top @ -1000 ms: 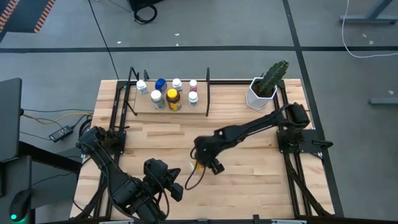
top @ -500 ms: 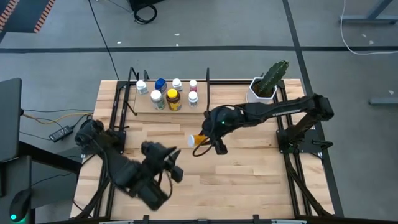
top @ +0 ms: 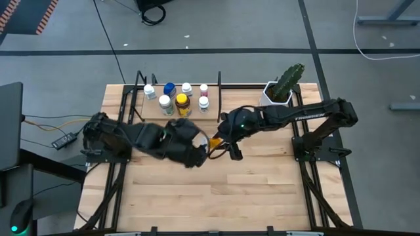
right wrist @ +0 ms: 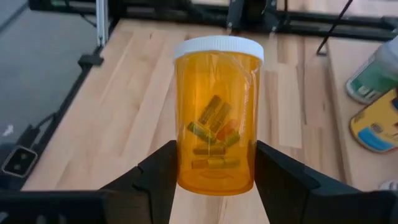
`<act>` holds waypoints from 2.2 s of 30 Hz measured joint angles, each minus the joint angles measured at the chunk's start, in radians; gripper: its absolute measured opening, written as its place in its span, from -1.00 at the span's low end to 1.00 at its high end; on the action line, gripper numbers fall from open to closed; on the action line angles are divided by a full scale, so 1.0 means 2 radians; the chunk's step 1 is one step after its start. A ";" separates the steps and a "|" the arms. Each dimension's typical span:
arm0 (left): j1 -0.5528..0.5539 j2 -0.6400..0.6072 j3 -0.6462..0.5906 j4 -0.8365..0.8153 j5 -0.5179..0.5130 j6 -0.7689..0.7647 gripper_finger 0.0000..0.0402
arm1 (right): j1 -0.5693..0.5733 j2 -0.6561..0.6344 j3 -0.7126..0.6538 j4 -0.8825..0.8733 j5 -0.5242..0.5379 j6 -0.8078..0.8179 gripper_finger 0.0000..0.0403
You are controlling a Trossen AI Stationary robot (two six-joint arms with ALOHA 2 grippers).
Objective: Pick and place medicine bottles onto shelf by color
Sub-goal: Put the orange pill bottle on the shelf
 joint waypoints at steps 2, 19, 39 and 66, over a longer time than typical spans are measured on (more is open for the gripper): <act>0.019 0.000 0.000 0.012 0.028 0.015 0.90 | 0.000 -0.013 0.000 0.000 0.000 0.002 -0.02; 0.118 0.000 0.000 0.115 0.163 -0.001 0.88 | -0.002 -0.073 0.000 -0.008 0.011 0.014 -0.02; 0.126 -0.030 0.000 0.147 0.215 -0.006 0.87 | 0.000 -0.115 0.000 -0.011 0.035 0.028 -0.02; 0.132 -0.028 -0.001 0.232 0.207 0.010 0.70 | 0.000 -0.145 0.000 -0.008 0.069 0.041 -0.02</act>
